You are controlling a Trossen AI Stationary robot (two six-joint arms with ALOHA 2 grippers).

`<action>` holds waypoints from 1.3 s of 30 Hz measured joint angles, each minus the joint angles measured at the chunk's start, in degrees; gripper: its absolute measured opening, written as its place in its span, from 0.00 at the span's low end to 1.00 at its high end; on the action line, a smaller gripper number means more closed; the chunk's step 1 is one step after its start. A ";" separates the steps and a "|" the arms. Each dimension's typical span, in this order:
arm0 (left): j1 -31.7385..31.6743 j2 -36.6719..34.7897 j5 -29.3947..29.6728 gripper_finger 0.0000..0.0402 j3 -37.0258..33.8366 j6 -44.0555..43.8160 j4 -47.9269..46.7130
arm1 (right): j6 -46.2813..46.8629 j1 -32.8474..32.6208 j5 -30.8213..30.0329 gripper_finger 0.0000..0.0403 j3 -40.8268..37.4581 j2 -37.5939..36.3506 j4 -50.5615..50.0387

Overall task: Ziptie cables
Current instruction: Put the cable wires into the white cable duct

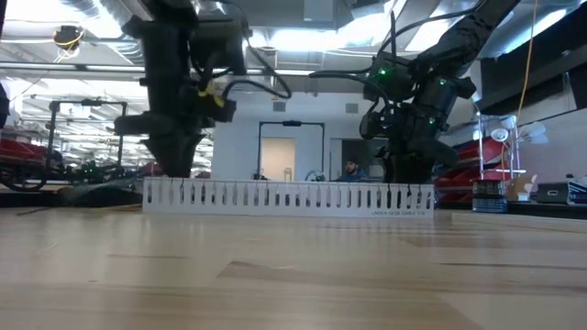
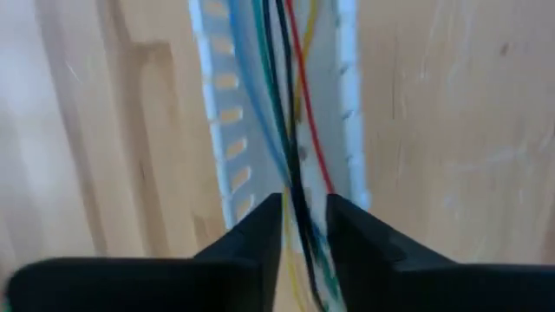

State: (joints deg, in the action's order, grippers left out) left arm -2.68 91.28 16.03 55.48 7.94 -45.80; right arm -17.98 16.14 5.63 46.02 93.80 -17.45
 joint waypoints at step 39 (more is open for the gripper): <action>-3.71 -6.38 -6.54 0.38 -13.07 1.74 56.26 | 3.03 0.00 -0.04 0.37 -0.07 0.07 1.34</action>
State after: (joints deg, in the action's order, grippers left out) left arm -6.39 84.90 9.50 42.41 9.68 10.46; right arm -14.95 16.14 5.58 45.95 93.86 -16.12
